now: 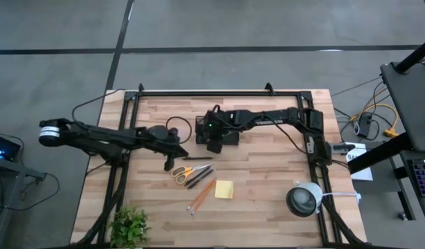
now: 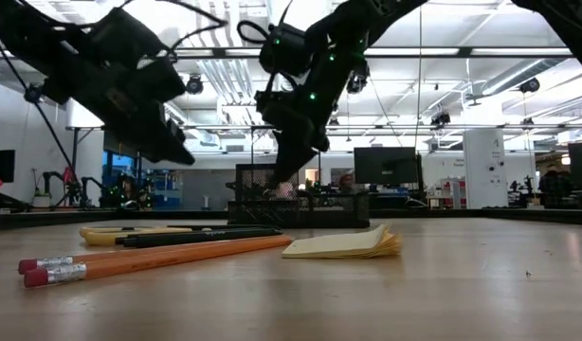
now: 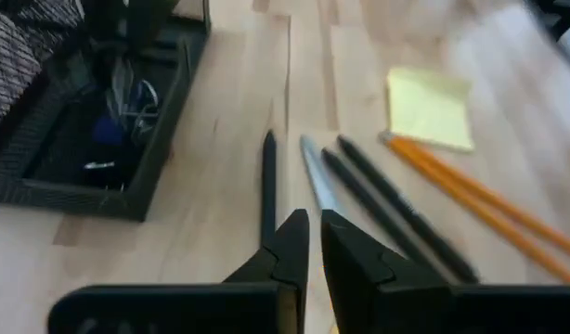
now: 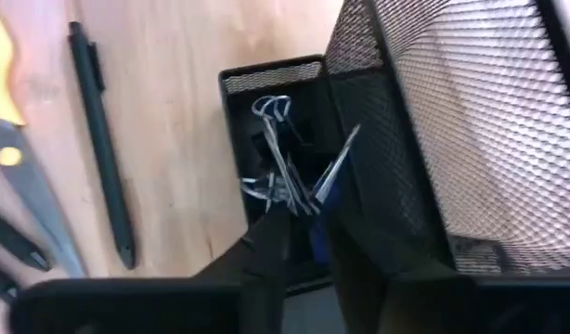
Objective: Pick and place office supplies into organizer
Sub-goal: Put the black binder clip into the black organizer bin, then put the top black pen into the black organizer bin
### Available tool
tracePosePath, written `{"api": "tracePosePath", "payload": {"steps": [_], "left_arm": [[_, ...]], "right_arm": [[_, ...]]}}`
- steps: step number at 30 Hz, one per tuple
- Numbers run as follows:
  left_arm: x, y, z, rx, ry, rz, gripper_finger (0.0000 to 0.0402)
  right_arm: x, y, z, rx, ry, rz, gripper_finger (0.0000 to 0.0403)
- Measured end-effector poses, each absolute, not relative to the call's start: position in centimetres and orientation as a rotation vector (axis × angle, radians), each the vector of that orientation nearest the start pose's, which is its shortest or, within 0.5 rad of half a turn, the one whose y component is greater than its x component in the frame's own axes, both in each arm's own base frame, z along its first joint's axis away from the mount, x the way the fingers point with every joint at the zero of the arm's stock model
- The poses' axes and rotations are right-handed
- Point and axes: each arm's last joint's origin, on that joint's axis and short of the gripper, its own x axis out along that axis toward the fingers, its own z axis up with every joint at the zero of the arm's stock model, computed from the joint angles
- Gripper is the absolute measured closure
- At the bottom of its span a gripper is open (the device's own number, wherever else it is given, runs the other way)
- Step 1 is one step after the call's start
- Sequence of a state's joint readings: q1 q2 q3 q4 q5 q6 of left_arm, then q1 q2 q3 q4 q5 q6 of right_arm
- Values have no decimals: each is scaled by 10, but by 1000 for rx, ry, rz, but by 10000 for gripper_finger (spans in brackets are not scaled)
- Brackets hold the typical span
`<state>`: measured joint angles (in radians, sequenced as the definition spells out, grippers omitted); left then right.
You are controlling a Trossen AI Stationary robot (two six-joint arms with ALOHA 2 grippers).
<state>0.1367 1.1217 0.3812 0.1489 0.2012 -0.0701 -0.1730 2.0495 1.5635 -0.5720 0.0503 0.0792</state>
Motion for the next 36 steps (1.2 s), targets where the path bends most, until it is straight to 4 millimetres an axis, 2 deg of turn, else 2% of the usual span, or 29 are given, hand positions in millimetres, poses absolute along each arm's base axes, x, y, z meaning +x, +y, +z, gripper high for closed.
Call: {"api": "tracePosePath", "payload": {"steps": [7,11,16,22,29,32,36], "left_arm": [[215,26,157,-127,653,13,315],[220,26,156,-124,663,-1,285],[222,26,144,-62,720,-29,270],[226,27,127,-53,805,-42,270],[233,28,116,-8,848,-69,275],[234,28,113,19,860,-81,300],[235,28,106,32,888,-84,359]], "right_arm": [[427,-71,195,95,1051,-223,237],[419,-64,221,48,1014,-196,213],[396,-52,248,-12,1027,-190,202],[375,-51,260,-5,1013,-263,202],[373,-50,256,-6,1032,-265,202],[373,-50,256,-3,1033,-267,202],[373,-50,256,0,1033,-268,202]]}}
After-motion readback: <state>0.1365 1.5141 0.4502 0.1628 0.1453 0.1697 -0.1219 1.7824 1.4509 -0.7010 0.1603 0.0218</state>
